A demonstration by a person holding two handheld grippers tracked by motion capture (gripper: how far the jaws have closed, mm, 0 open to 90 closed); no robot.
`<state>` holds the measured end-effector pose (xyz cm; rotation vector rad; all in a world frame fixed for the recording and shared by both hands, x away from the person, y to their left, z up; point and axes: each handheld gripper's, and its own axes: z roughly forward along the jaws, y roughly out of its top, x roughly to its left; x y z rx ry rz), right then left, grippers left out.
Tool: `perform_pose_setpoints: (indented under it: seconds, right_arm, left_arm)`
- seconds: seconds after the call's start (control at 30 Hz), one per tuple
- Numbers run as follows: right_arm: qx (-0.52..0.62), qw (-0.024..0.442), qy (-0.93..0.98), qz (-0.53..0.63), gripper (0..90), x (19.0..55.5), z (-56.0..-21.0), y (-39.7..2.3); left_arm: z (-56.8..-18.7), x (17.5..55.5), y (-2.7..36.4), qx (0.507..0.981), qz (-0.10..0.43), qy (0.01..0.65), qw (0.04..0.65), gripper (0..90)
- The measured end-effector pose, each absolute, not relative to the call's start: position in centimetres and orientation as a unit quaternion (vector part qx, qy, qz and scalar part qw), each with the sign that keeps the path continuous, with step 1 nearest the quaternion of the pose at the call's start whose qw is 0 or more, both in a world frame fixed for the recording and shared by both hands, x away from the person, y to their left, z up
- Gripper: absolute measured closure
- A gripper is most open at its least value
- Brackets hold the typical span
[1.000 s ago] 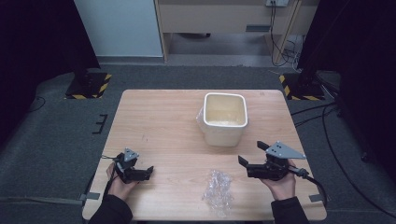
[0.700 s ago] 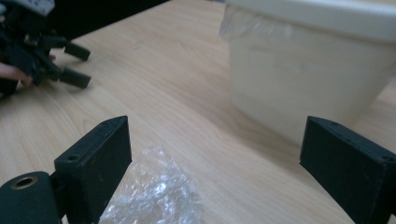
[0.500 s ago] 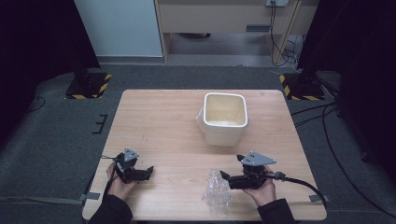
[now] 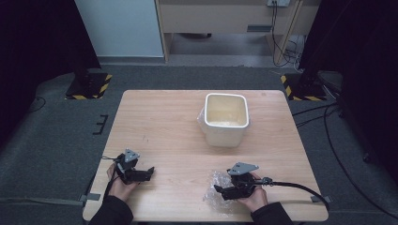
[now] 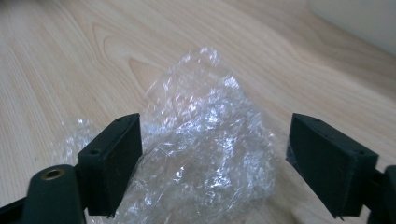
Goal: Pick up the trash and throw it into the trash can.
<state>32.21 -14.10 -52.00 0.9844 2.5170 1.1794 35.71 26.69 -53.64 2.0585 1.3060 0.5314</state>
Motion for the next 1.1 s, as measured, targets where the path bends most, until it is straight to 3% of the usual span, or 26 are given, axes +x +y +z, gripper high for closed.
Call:
perform_pose_setpoints:
  seconds: [0.17, 0.67, 1.1]
  right_arm:
    - [0.326, 0.096, 0.858, 0.385, 24.4, 32.3, -52.4, -14.0]
    - [0.306, 0.121, 0.871, 0.364, 62.6, 32.4, -52.5, -14.1]
    - [0.307, 0.164, 0.837, 0.422, 65.9, 32.5, -49.1, -15.9]
  left_arm:
    - [-53.6, 35.7, 26.7, 0.782, 0.202, 0.497, 0.318, 0.0]
    - [-53.6, 35.7, 26.7, 0.782, 0.202, 0.497, 0.318, 0.0]
    - [-53.6, 35.7, 26.7, 0.782, 0.202, 0.497, 0.318, 0.0]
